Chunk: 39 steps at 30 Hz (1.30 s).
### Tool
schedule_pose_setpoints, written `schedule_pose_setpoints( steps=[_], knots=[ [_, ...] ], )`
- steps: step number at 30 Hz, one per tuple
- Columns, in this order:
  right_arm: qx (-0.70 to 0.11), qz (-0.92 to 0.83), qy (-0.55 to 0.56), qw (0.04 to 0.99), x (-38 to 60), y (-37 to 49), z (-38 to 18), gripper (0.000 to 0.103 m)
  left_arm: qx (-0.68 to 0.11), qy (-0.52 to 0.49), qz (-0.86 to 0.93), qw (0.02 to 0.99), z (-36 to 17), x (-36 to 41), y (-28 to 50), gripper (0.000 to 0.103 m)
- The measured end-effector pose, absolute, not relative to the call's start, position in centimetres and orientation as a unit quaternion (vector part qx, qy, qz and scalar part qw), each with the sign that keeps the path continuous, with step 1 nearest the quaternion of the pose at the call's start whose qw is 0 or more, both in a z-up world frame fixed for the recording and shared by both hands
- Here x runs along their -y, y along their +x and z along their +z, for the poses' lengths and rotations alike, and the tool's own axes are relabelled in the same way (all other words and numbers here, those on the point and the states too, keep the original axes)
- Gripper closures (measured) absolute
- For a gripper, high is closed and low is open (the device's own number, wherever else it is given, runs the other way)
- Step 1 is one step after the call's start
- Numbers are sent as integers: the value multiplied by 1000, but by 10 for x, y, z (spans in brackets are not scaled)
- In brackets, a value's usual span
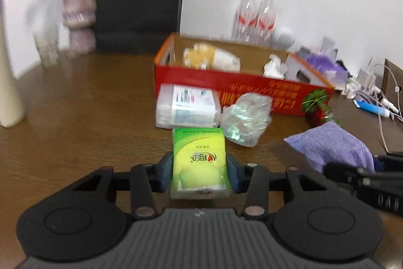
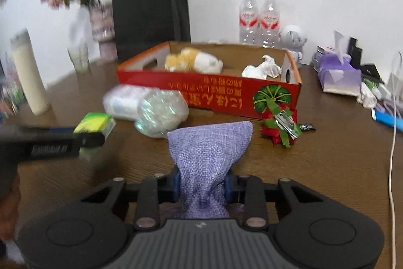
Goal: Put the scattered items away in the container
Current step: 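Grasp the green tissue pack with the left gripper while the right grasps the lavender pouch, then carry the green pack and lavender pouch in both grippers over the box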
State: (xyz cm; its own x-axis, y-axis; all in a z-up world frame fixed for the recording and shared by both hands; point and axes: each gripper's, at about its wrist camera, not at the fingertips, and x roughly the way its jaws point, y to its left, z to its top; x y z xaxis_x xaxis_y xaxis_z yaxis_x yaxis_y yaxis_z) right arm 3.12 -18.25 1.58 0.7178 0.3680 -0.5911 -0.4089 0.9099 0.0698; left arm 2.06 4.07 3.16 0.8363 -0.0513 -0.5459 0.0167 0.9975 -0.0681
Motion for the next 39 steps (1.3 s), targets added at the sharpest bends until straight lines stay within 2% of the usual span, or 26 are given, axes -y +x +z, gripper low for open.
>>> schedule_pose_setpoints(
  steps=[5,8,22,30,33,39],
  knots=[
    [-270,182,-16,945,200,-8,25,73,-229,-4,2,973,41,-21,-40,58],
    [-232,155,-43,959,201,-39,28,73,-191,10,7,982,42,-11,-74,58],
    [-228,140,-5,964,226,-127,14,73,-136,0,7,991,40,-4,-158,58],
    [-246,140,22,959,236,-140,8,73,-135,-9,-22,991,46,1,-165,58],
    [-249,156,49,955,242,-129,19,73,-129,-19,-33,991,61,-2,-152,58],
    [-201,152,20,967,235,-91,58,72,-107,-29,-39,993,106,-11,-101,58]
  ],
)
